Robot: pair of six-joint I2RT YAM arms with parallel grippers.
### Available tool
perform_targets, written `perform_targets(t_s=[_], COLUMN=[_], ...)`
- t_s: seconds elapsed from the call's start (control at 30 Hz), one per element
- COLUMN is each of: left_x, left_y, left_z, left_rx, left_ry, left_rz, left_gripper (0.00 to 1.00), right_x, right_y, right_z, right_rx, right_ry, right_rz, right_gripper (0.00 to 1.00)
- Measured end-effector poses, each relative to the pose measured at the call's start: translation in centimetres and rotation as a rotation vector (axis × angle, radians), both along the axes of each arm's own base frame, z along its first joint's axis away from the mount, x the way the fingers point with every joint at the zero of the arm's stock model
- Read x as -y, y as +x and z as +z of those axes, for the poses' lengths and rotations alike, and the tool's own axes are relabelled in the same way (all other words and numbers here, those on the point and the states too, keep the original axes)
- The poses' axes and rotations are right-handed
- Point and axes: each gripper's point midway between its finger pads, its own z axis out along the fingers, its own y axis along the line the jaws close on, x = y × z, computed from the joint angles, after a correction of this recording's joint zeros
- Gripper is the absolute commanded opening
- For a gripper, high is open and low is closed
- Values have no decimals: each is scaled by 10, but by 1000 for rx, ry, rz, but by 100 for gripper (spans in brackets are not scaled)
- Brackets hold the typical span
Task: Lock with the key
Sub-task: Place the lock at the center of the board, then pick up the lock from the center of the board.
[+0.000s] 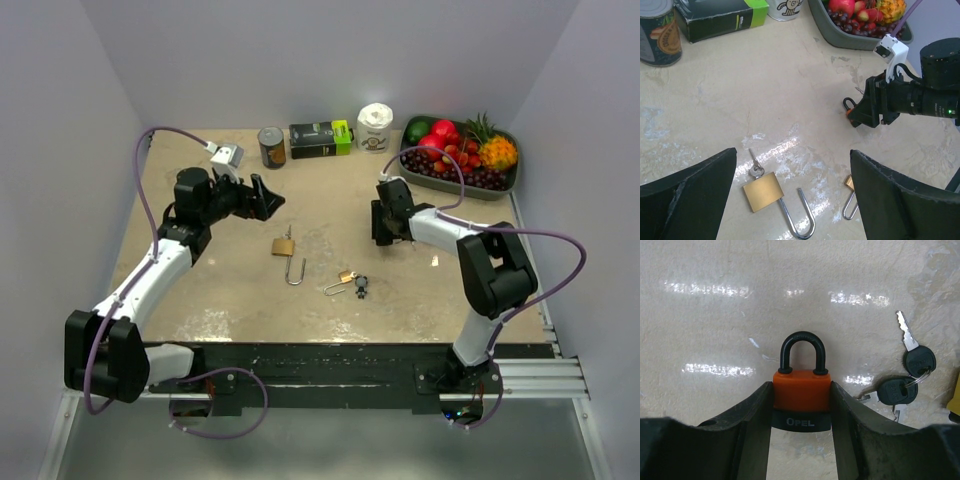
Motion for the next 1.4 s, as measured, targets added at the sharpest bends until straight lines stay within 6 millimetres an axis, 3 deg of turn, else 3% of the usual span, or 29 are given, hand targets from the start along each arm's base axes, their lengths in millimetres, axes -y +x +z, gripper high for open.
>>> perform_targets(t_s=[0.07, 0.27, 0.4, 0.57, 0.73, 0.87, 0.97, 1.07, 1.23, 1.4], left_x=[1, 2, 3, 4, 5, 8, 12, 14, 17, 20], left_y=[0, -1, -3, -5, -9, -16, -22, -27, -35, -38], left_z=[-3, -7, -7, -10, -21, -26, -29, -33, -37, -36], left_rx=[-8, -22, -23, -24, -41, -31, -11, -7, -24, -26], left_ry=[1, 0, -1, 11, 45, 73, 97, 108, 93, 83], left_rz=[-4, -15, -22, -44, -78, -138, -199, -234, -269, -291], left_gripper=[99, 99, 99, 99, 99, 99, 99, 99, 99, 98], right_x=[3, 9, 8, 0, -21, -52, -66, -75, -94, -113], right_y=[1, 4, 5, 13, 10, -10, -34, -66, -120, -145], right_z=[-3, -5, -4, 8, 42, 92, 111, 108, 74, 52], right_rx=[-5, -8, -7, 16, 64, 153, 204, 230, 208, 220], right_ry=[-4, -4, 3, 34, 108, 186, 188, 136, 39, -24], right_rz=[-13, -52, -55, -33, 139, 481, 748, 1015, 1413, 1656], right_gripper=[33, 62, 76, 87, 89, 88, 87, 87, 82, 77])
